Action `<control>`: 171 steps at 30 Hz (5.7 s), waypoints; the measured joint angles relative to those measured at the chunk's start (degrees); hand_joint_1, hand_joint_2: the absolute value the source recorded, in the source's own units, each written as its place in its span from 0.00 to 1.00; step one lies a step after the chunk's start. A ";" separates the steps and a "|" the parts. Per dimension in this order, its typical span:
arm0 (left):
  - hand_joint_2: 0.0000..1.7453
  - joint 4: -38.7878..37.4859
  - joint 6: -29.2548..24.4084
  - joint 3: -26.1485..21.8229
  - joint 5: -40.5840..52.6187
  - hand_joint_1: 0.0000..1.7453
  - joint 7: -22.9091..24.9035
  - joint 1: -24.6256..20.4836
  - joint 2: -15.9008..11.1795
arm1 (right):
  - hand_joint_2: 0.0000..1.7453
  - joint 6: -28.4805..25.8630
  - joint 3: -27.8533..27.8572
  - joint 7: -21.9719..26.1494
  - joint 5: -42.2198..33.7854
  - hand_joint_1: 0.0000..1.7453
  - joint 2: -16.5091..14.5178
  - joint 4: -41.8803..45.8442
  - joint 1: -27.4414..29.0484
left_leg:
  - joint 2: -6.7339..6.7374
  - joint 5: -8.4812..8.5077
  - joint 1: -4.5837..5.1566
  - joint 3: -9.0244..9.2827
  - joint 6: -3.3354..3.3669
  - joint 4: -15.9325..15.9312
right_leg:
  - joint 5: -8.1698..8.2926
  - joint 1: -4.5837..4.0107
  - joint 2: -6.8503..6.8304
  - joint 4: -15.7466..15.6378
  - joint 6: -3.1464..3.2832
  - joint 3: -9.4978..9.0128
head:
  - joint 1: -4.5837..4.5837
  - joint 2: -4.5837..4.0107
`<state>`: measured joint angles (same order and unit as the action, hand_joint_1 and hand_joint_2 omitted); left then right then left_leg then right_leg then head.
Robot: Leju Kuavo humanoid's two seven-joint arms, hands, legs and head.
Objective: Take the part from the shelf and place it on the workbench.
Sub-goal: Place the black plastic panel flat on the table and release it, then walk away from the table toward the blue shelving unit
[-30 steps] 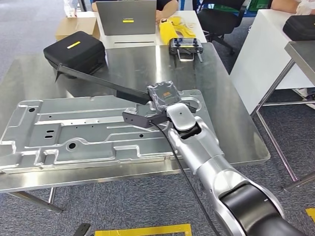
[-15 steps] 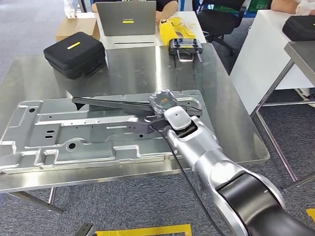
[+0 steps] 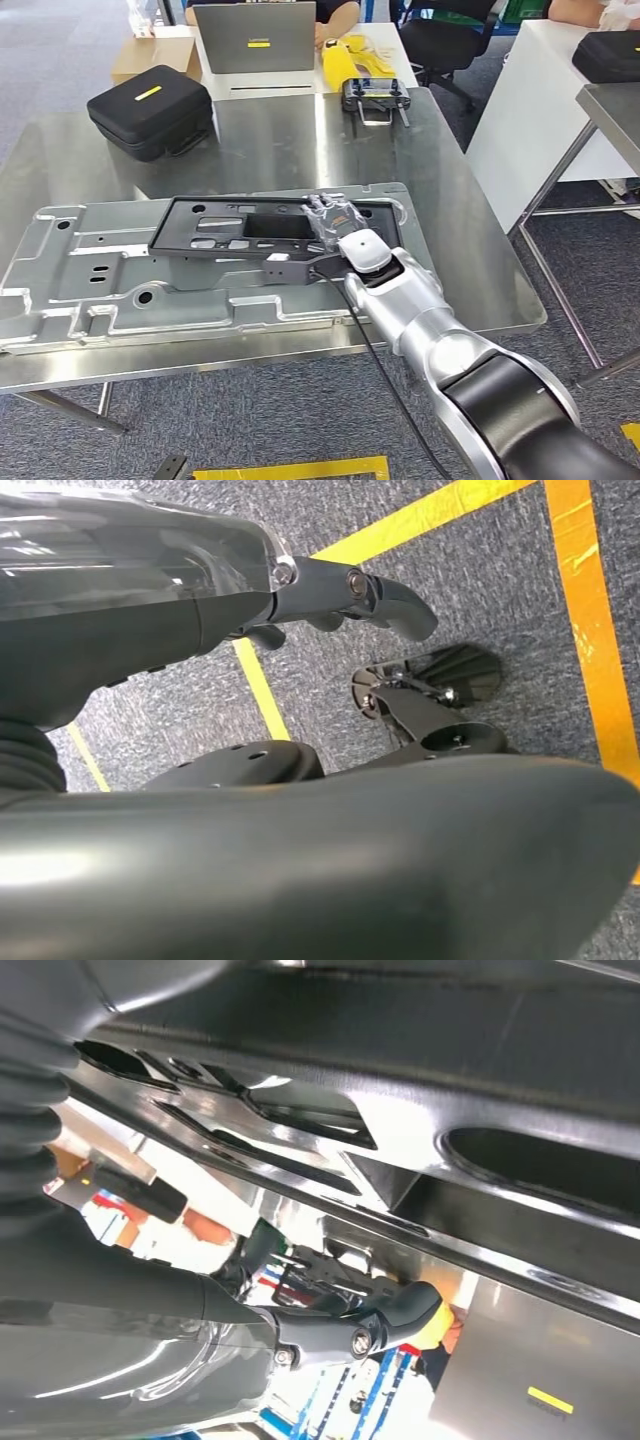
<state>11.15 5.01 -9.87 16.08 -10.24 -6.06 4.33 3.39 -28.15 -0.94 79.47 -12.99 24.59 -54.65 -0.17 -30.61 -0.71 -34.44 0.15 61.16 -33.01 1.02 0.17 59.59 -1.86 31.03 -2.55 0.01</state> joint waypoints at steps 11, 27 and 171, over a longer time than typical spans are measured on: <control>0.00 0.00 -0.86 -1.05 0.80 0.00 0.28 0.22 0.00 | 0.00 -3.11 2.77 3.77 -8.82 0.00 -0.03 4.00 0.10 | 0.00 0.00 0.00 0.00 0.00 -0.01 | 0.00 0.00 0.01 0.00 0.00 0.00 | 0.02 -0.01; 0.00 0.00 1.16 -2.90 1.52 0.00 -0.96 0.97 -0.02 | 0.00 -1.53 8.23 7.19 -21.49 0.00 2.98 19.39 0.79 | 0.00 0.00 0.00 0.00 0.00 -0.01 | 0.00 0.00 0.00 0.00 0.00 0.03 | 0.01 0.00; 1.00 0.07 -2.37 -25.32 15.35 0.00 2.15 3.29 -0.39 | 1.00 -0.38 87.65 6.70 -14.85 0.00 6.00 -11.43 51.64 | 1.24 -1.15 1.15 6.85 1.67 -4.57 | 2.00 -0.76 -0.55 -2.16 0.96 -1.80 | 0.05 -0.01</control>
<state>11.21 2.64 -35.20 31.42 -8.09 -2.77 3.94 3.02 59.49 5.76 64.62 -6.99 13.17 -3.02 1.07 -31.76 0.43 -27.59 1.82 56.59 -31.01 0.26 -0.38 57.43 -0.90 29.23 -2.50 0.01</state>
